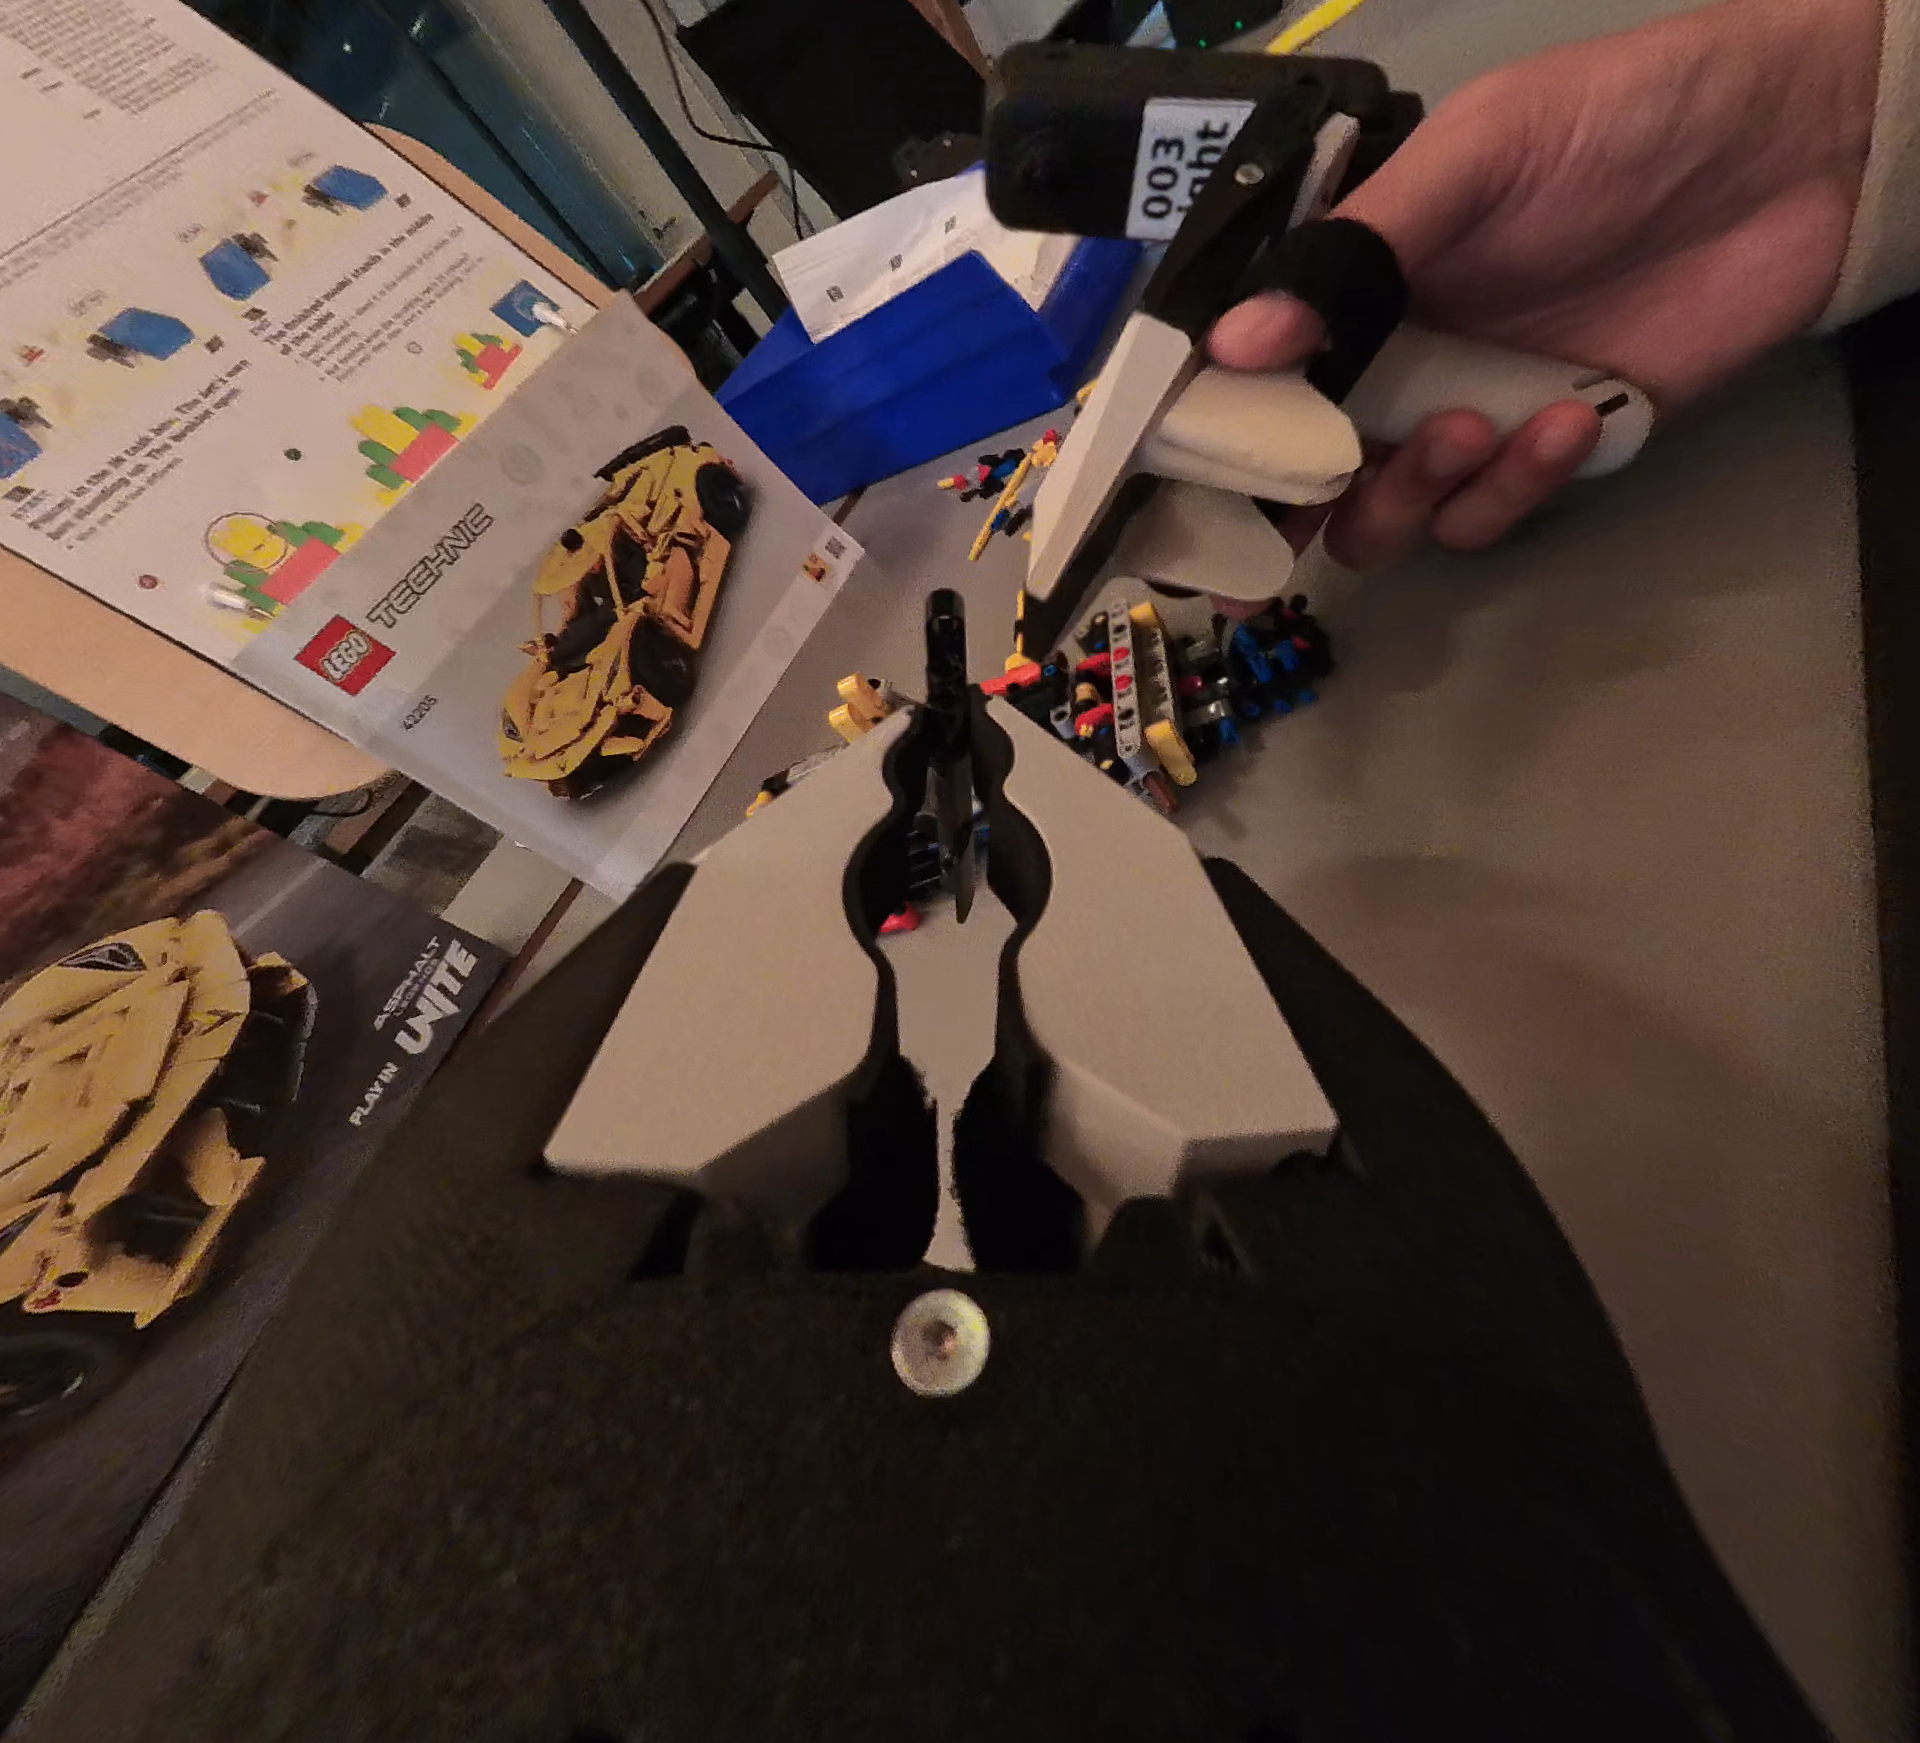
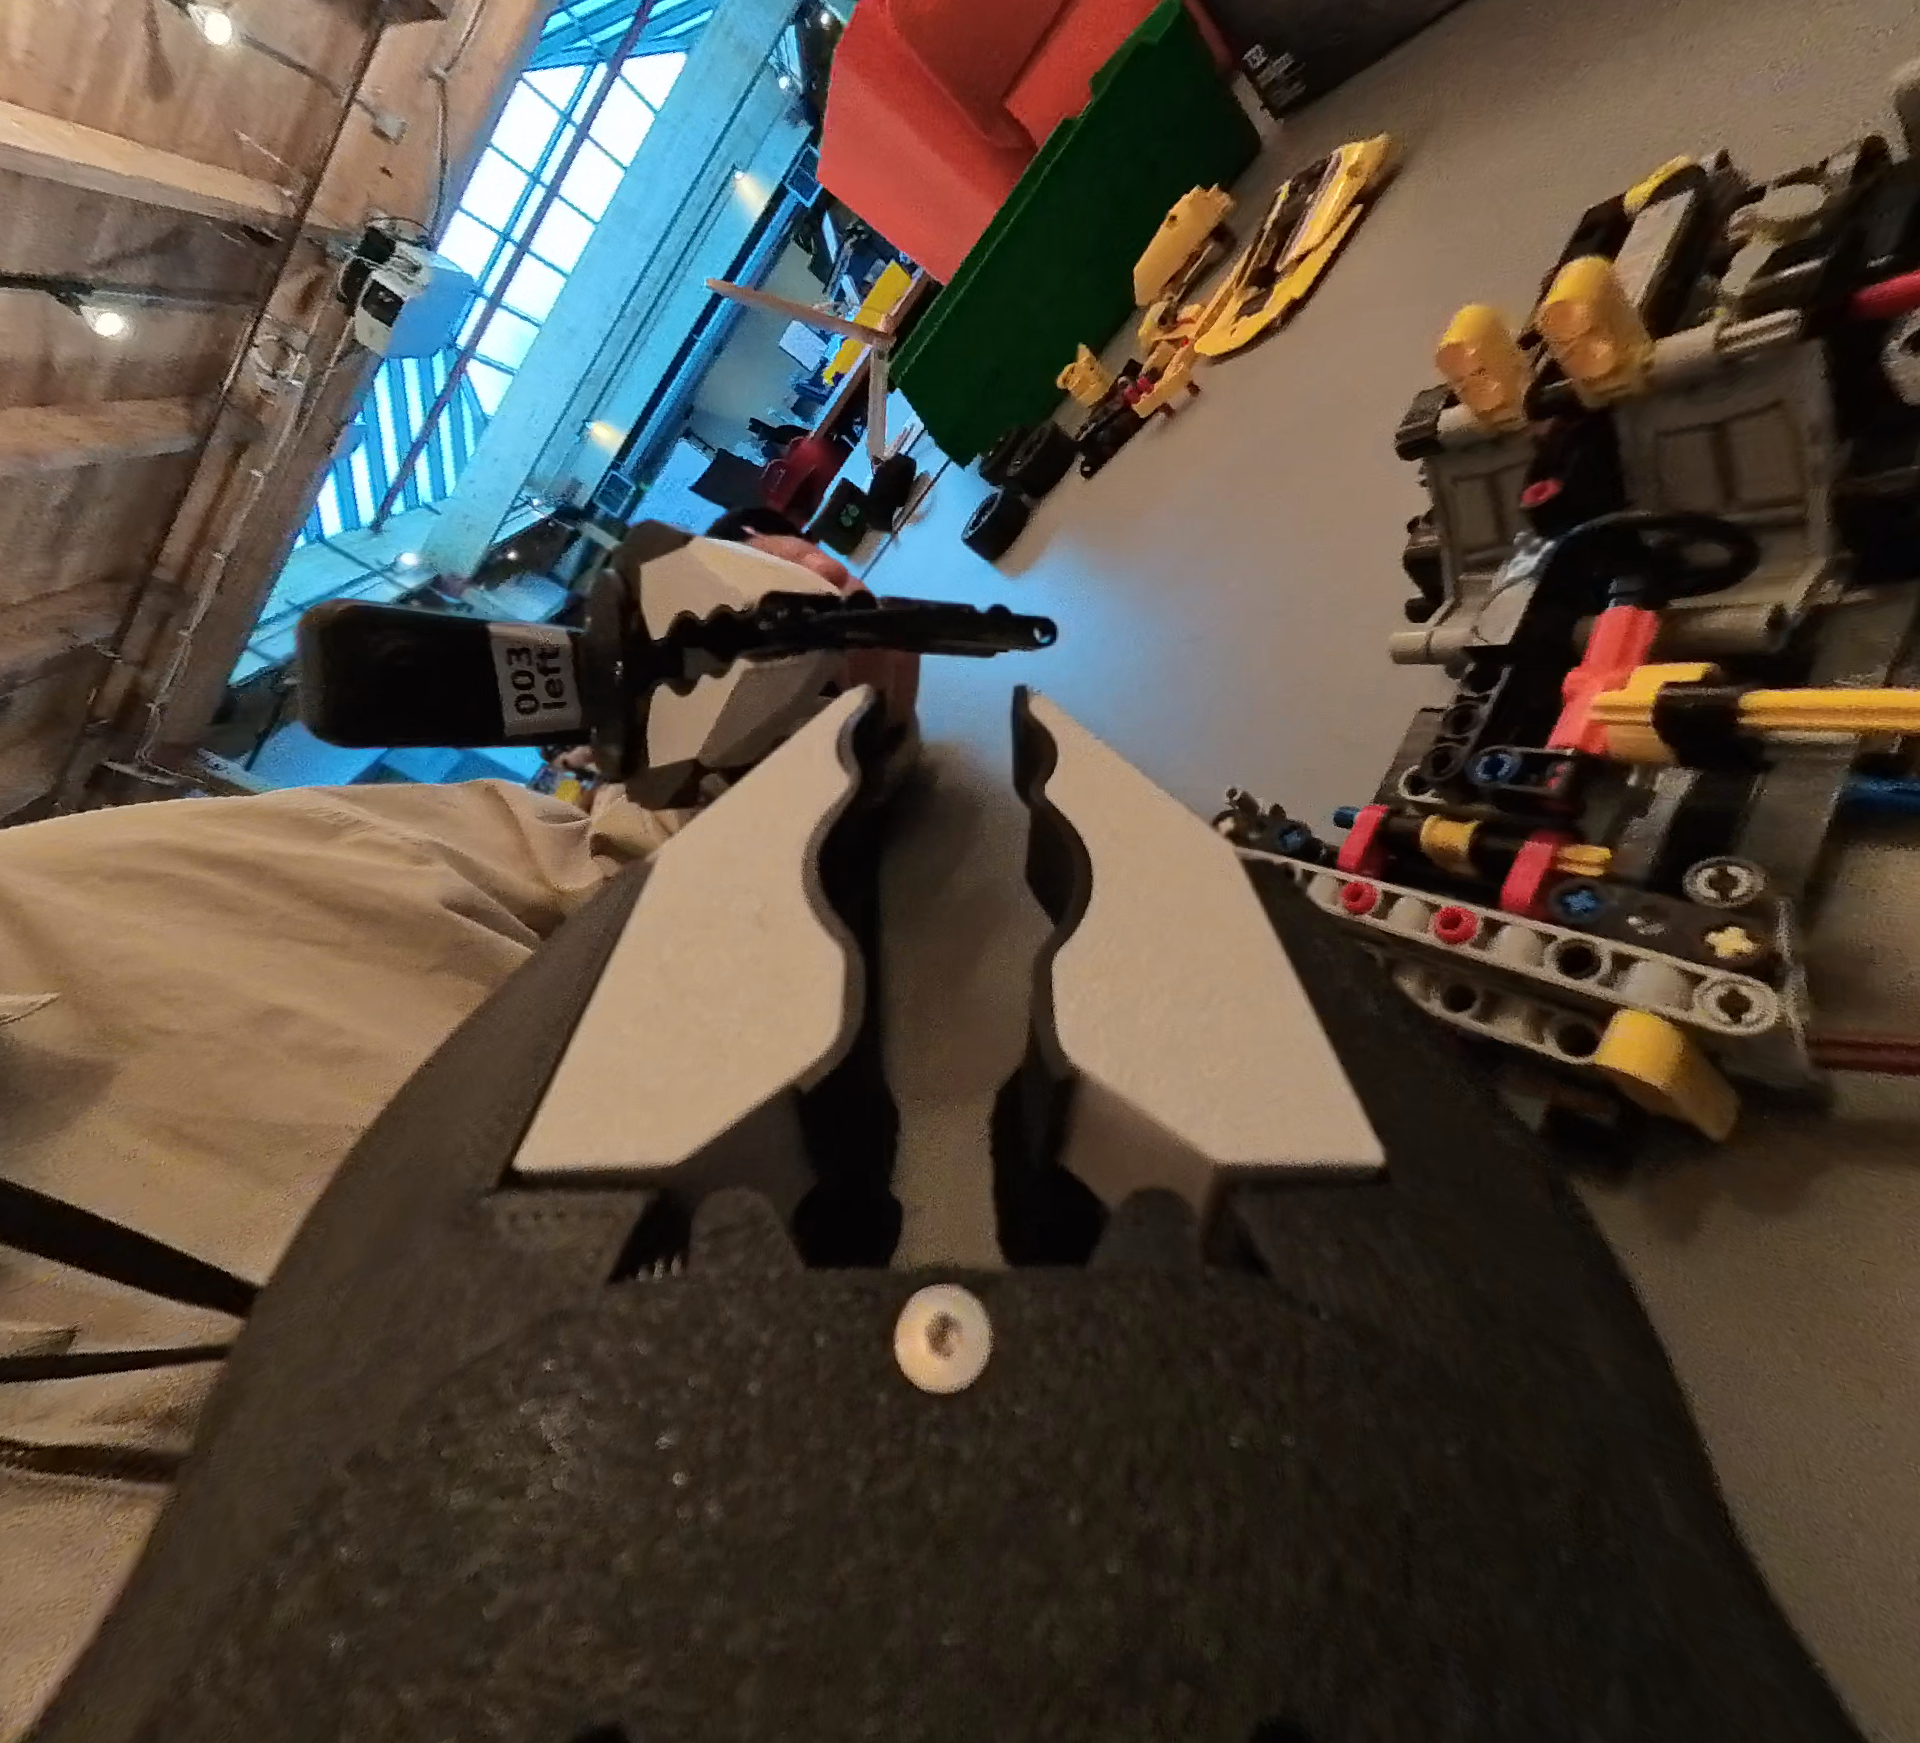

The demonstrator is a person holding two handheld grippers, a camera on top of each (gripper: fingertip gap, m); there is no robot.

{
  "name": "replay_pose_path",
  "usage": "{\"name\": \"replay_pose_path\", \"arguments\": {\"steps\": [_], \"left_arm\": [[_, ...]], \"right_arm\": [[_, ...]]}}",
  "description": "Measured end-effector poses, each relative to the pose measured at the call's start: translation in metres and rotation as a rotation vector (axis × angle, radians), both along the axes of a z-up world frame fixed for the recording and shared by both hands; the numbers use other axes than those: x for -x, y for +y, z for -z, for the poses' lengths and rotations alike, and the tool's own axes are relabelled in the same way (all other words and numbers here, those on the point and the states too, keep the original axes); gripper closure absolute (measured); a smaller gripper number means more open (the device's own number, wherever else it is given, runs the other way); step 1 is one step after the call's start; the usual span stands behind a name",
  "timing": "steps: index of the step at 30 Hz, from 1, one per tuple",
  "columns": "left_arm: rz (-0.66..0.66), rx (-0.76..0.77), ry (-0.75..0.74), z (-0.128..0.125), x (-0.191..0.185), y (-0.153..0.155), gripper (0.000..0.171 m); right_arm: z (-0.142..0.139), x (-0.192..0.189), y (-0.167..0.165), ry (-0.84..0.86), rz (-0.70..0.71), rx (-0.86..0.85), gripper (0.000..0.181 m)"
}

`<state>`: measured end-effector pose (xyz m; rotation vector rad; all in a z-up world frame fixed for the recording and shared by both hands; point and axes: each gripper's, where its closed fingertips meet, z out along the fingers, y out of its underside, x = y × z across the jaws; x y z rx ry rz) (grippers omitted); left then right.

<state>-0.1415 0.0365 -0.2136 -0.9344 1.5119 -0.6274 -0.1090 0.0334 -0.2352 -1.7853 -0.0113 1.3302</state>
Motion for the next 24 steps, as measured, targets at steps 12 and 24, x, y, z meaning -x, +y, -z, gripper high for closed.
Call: {"name": "replay_pose_path", "arguments": {"steps": [12,24], "left_arm": [[0.027,-0.822,-0.083,0.003,-0.001,-0.035,0.165],[0.245,0.964,-0.111,-0.028,-0.007,-0.011,0.129]], "right_arm": [[-0.019,0.029,-0.019,0.248,-0.233,0.033,0.168],[-0.05,0.012,-0.014,-0.037,-0.007,-0.318,0.176]]}}
